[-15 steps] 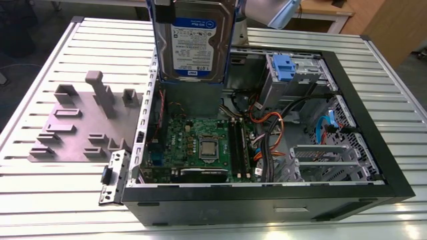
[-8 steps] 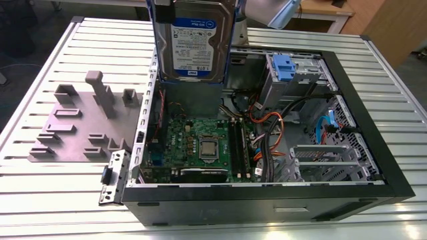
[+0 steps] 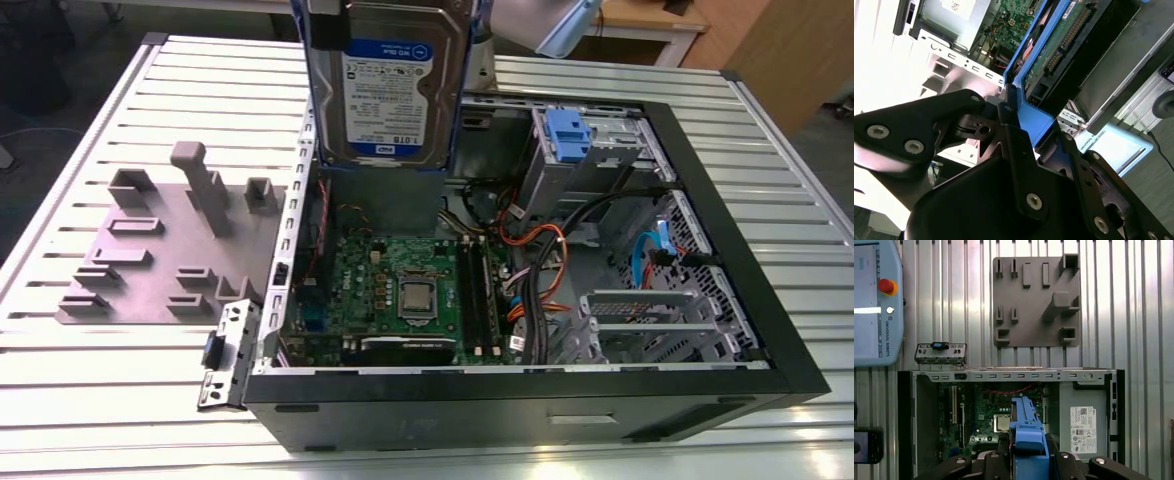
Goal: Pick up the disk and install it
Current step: 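Pick up the disk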
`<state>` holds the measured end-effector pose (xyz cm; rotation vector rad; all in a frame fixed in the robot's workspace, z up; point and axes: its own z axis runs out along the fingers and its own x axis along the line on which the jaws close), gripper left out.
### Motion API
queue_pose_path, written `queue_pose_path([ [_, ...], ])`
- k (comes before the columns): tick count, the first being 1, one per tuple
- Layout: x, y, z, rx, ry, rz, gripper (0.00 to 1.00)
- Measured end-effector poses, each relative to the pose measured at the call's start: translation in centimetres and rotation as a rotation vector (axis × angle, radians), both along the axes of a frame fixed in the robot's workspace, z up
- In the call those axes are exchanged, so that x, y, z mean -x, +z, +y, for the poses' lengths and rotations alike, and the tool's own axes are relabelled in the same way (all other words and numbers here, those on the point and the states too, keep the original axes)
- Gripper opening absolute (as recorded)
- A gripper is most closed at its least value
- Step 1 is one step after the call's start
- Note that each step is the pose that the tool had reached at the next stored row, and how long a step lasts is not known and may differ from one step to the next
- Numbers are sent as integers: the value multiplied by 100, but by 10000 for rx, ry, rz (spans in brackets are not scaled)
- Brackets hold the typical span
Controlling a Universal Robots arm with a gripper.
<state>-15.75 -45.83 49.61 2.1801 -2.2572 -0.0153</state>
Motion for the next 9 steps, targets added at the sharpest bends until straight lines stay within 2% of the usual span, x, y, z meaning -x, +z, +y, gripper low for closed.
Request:
queue_pose_path([
  [2, -8, -2, -23, -2, 0, -1, 37],
  [4, -37, -3, -27, 0, -1, 1, 37],
  [9, -154, -8, -30, 0, -1, 0, 37],
])
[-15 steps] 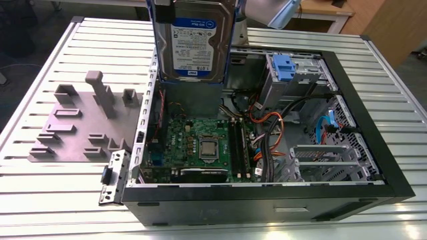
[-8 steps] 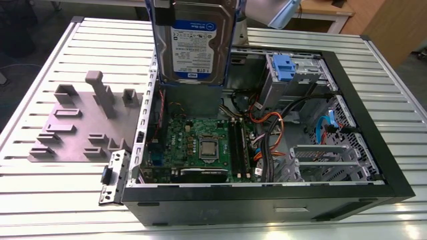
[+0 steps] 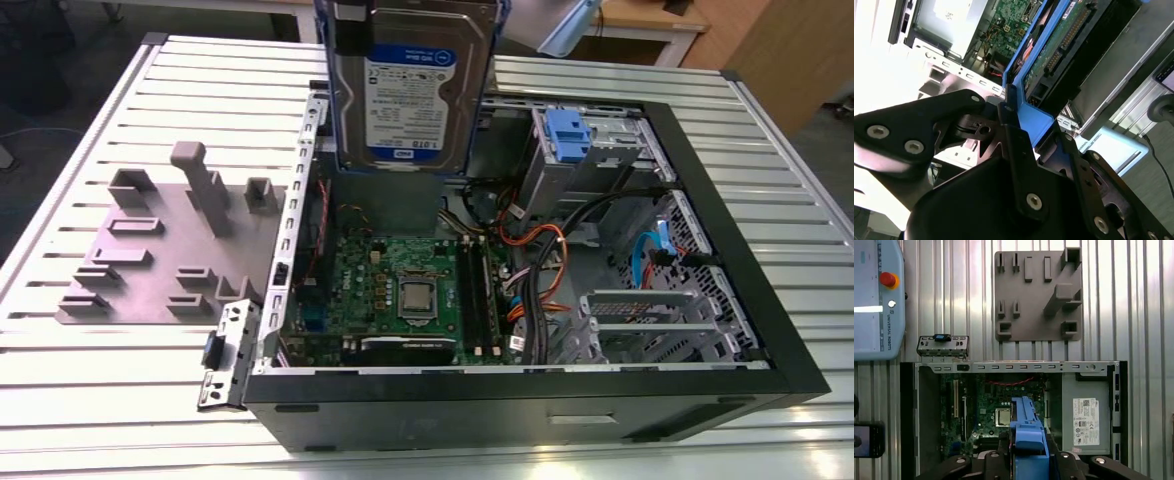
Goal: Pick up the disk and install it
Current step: 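Pick up the disk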
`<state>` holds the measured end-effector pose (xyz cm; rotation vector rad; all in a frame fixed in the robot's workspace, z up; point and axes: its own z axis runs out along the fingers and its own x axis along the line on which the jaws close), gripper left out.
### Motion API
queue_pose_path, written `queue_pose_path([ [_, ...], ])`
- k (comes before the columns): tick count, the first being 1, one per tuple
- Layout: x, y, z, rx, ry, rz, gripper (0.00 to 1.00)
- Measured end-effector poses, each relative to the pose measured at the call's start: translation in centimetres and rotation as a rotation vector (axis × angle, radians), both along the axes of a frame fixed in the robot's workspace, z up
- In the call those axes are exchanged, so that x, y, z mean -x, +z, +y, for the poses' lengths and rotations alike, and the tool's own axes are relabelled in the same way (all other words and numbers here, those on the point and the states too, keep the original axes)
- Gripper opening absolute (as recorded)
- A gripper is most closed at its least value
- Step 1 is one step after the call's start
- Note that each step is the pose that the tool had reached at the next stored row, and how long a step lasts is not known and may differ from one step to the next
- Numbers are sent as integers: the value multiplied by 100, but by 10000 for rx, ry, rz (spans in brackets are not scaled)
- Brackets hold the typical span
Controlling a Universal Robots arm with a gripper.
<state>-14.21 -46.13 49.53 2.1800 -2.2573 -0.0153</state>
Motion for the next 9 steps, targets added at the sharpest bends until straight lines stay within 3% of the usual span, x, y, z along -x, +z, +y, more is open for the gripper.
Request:
queue_pose_path([
  [5, -18, -2, -27, 3, 0, 0, 37],
  [9, -19, -4, -92, 6, -1, 0, 37],
])
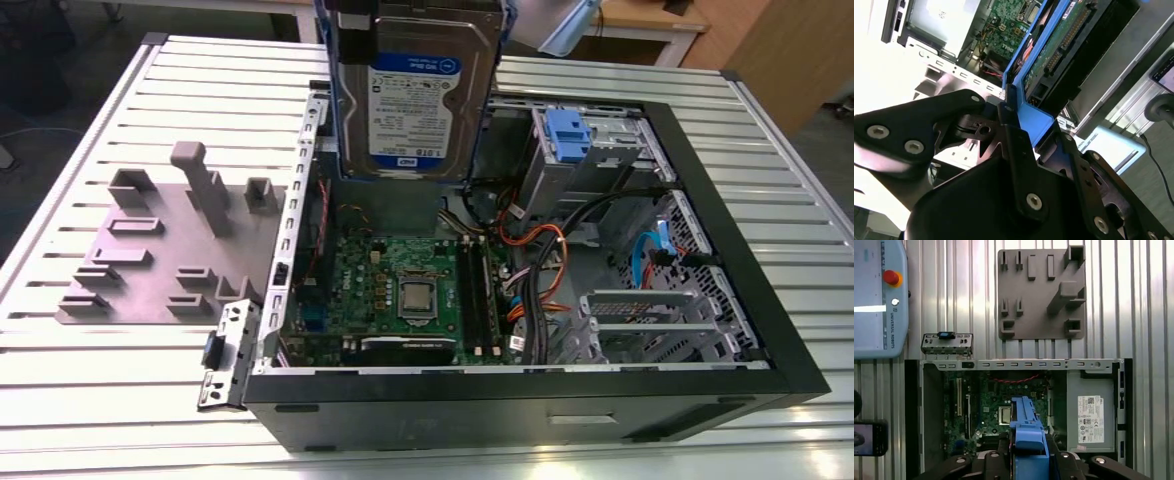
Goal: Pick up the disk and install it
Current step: 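Pick up the disk, then insert the disk into the insertion slot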
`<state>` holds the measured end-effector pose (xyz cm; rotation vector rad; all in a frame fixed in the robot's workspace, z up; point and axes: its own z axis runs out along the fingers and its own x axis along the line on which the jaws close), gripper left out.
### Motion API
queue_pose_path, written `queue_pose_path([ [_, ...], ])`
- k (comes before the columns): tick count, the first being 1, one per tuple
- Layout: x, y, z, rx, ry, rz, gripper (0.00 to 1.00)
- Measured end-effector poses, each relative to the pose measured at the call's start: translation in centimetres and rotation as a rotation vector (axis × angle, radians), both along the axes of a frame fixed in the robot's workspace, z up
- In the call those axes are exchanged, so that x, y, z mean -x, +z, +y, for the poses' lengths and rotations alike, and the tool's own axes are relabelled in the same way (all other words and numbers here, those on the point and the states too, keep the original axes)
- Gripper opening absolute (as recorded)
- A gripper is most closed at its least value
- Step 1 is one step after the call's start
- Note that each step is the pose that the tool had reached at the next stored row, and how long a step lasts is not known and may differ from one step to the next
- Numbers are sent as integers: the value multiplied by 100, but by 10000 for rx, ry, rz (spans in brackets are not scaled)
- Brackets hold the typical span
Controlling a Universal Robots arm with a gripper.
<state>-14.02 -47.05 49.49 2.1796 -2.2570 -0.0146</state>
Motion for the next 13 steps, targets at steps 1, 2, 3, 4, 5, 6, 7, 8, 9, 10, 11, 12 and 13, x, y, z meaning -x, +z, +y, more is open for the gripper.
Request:
queue_pose_path([
  [1, -2, -2, -13, 1, 0, -1, 37],
  [2, -6, -3, -23, 3, 0, 0, 37],
  [3, -11, -3, -31, 7, 1, 0, 37],
  [4, -17, -5, -37, 12, 1, -1, 37],
  [5, -24, -6, -41, 18, 1, 0, 37],
  [6, -36, -6, -42, 27, 1, 0, 37],
  [7, -53, -7, -44, 36, 1, 1, 37],
  [8, -71, -9, -44, 41, 1, 0, 37],
  [9, -89, -10, -45, 48, 0, 0, 37],
  [10, -106, -11, -45, 53, 1, 0, 37],
  [11, -119, -12, -45, 57, 0, -1, 37],
  [12, -123, -12, -46, 59, 1, -1, 37],
  [13, -124, -12, -46, 59, 0, -1, 37],
])
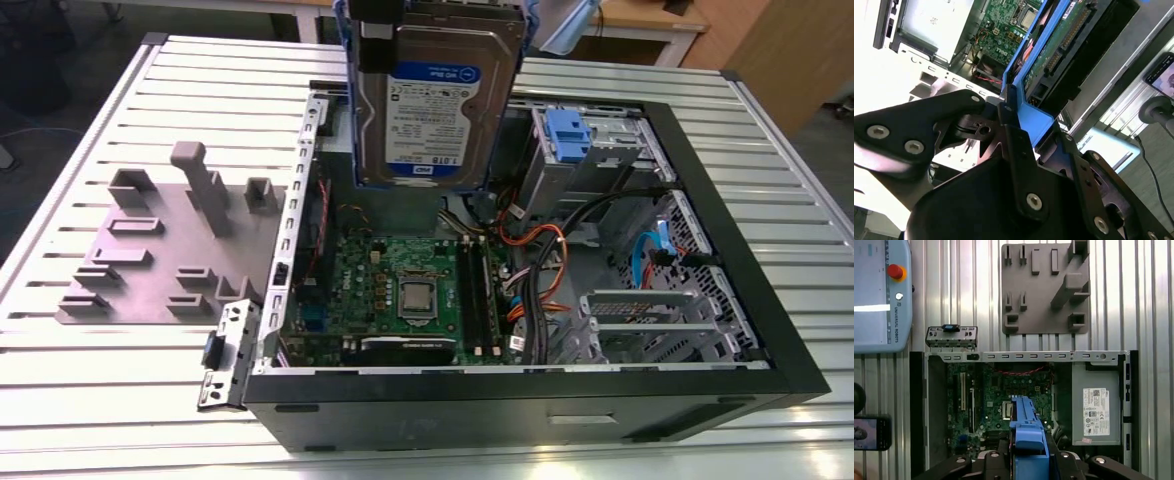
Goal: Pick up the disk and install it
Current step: 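Insert the disk into the insertion slot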
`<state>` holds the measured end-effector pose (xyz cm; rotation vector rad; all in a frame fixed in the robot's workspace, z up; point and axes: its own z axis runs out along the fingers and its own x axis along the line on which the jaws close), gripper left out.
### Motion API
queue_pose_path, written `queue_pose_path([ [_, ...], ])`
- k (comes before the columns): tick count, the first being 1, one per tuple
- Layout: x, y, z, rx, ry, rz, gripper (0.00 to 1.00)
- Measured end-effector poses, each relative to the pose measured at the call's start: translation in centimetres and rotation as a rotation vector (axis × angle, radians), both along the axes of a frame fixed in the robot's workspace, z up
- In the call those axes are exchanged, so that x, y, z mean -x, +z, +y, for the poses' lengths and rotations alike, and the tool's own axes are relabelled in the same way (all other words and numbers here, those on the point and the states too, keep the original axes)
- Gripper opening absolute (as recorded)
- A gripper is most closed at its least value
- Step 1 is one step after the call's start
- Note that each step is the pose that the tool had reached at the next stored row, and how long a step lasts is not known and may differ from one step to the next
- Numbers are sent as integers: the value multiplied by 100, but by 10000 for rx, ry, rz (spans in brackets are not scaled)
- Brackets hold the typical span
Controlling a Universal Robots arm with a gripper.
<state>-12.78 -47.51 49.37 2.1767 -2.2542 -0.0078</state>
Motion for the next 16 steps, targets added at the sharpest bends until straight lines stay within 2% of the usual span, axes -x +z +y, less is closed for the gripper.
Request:
queue_pose_path([
  [2, -40, 0, 1, 1, 0, 0, 37],
  [12, -43, 0, -1, 1, 1, 0, 37],
  [16, -43, 0, -45, 0, 1, 0, 37],
])
